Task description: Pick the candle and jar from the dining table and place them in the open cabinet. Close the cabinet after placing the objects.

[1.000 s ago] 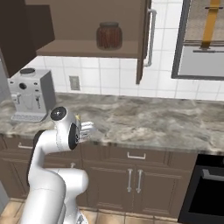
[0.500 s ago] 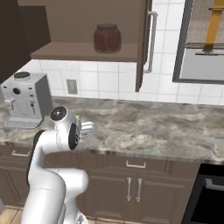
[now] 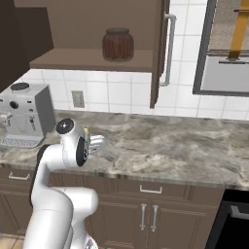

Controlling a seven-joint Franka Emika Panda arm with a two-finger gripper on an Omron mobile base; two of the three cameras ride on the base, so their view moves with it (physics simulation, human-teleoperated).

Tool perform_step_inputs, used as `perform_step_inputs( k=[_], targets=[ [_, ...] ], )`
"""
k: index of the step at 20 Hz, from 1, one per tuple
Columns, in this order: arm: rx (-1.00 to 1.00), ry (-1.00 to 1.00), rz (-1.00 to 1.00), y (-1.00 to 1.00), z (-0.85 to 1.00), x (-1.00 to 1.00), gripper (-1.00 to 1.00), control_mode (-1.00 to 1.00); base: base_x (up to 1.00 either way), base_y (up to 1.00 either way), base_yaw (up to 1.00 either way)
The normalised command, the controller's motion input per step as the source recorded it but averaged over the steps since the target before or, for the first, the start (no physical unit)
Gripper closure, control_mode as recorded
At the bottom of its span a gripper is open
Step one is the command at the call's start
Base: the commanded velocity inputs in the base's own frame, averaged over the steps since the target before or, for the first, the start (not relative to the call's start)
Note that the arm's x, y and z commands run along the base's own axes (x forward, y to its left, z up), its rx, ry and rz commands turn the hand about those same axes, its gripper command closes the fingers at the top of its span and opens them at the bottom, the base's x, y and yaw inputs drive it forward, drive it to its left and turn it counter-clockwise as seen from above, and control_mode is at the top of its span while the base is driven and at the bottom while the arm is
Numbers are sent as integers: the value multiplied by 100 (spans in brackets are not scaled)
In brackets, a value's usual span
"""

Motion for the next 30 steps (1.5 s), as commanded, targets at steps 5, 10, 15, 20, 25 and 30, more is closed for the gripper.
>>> perform_step_inputs(
  k=[5,10,15,20,25,30],
  targets=[
    [0,0,0,0,0,0,100,100,22,2,0],
    [0,0,0,0,0,0,100,100,27,0,0],
    [0,0,0,0,0,0,100,100,40,0,0],
    [0,0,0,0,0,0,100,100,37,0,0],
    [0,0,0,0,0,0,100,100,22,0,0],
    [0,0,0,0,0,0,100,100,0,0,1]
  ],
)
